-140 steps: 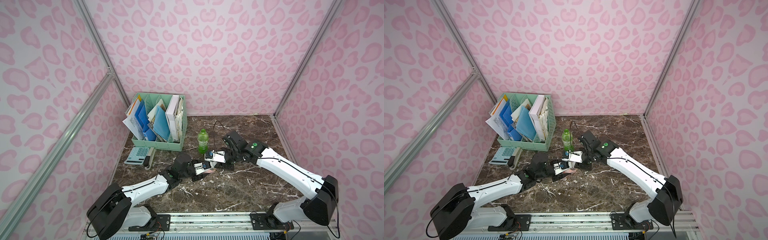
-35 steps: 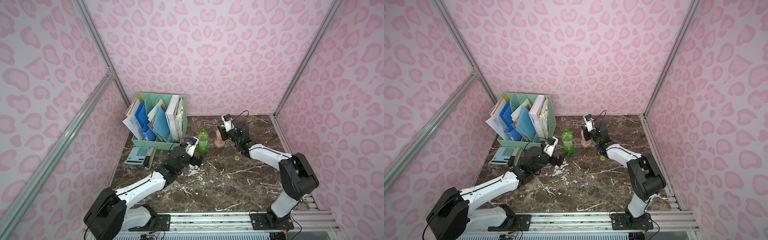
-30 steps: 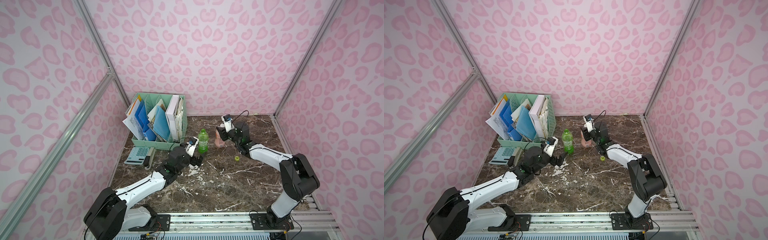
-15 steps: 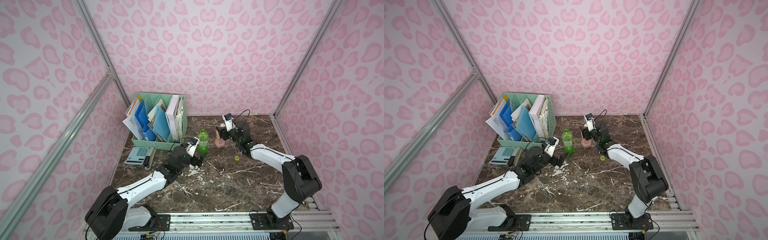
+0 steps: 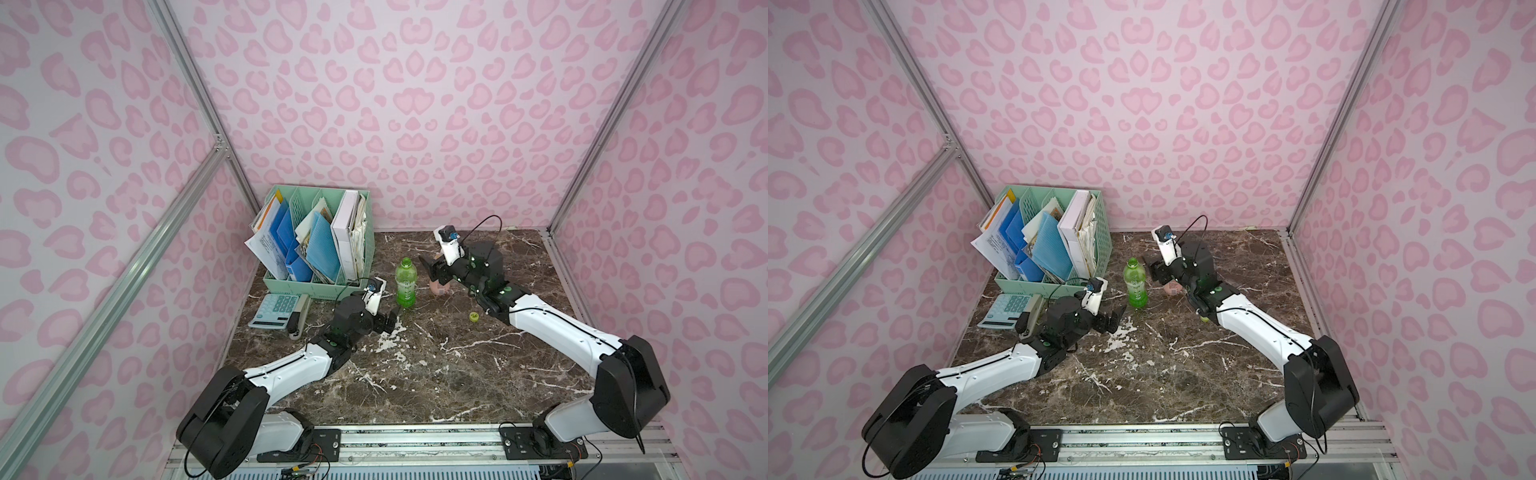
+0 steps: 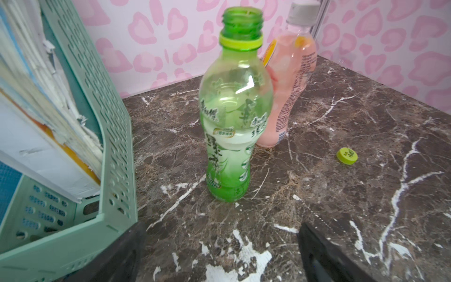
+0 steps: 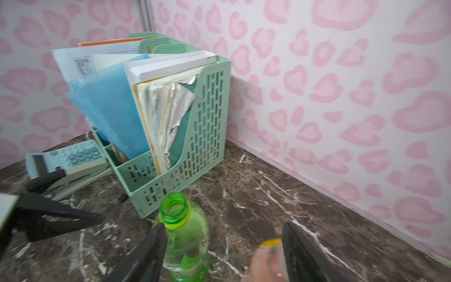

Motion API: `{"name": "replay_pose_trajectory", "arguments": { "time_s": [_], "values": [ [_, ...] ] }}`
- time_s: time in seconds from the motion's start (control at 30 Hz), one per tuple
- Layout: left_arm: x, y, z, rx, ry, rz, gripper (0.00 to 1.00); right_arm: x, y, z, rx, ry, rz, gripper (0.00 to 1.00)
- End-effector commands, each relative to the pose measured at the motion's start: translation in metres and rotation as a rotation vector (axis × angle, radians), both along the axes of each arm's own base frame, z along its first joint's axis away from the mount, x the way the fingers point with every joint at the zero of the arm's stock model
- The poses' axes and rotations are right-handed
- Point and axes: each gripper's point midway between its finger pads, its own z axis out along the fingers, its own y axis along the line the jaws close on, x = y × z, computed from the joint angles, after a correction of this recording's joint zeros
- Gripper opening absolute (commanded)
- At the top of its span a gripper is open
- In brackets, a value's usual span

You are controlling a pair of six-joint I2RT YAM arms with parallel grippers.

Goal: Screw on the bottle caps
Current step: Place the plastic bottle at the center of the board, then pick up the plastic bottle at the center of the board.

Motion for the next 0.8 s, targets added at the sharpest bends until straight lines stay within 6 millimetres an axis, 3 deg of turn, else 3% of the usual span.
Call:
{"name": "replay_pose_trajectory", "arguments": {
  "time_s": [0.0,0.17,0.33,0.57,0.7,0.77],
  "values": [
    [0.005,0.002,0.014,-0.066,-0.038,0.004,0.99,-0.006,0.027,-0.016,0.000,0.058,0.088,0.74],
    [0.004,0.010,0.016,-0.083,-0.058,0.017,0.99,0.004,0.063,-0.031,-0.002,0.076,0.142,0.72],
    [0.004,0.008,0.015,-0.088,-0.053,0.003,0.99,0.018,0.074,-0.037,0.013,0.069,0.136,0.68],
    [0.003,0.006,0.012,-0.082,-0.050,-0.010,0.99,0.024,0.080,-0.055,0.003,0.096,0.137,0.46],
    [0.001,0.002,0.011,-0.075,-0.062,-0.044,0.98,0.016,0.078,-0.052,0.011,0.086,0.142,0.25],
    [-0.002,-0.005,0.011,-0.077,-0.070,-0.091,0.98,0.010,0.076,-0.048,0.011,0.068,0.141,0.18]
  ]
}}
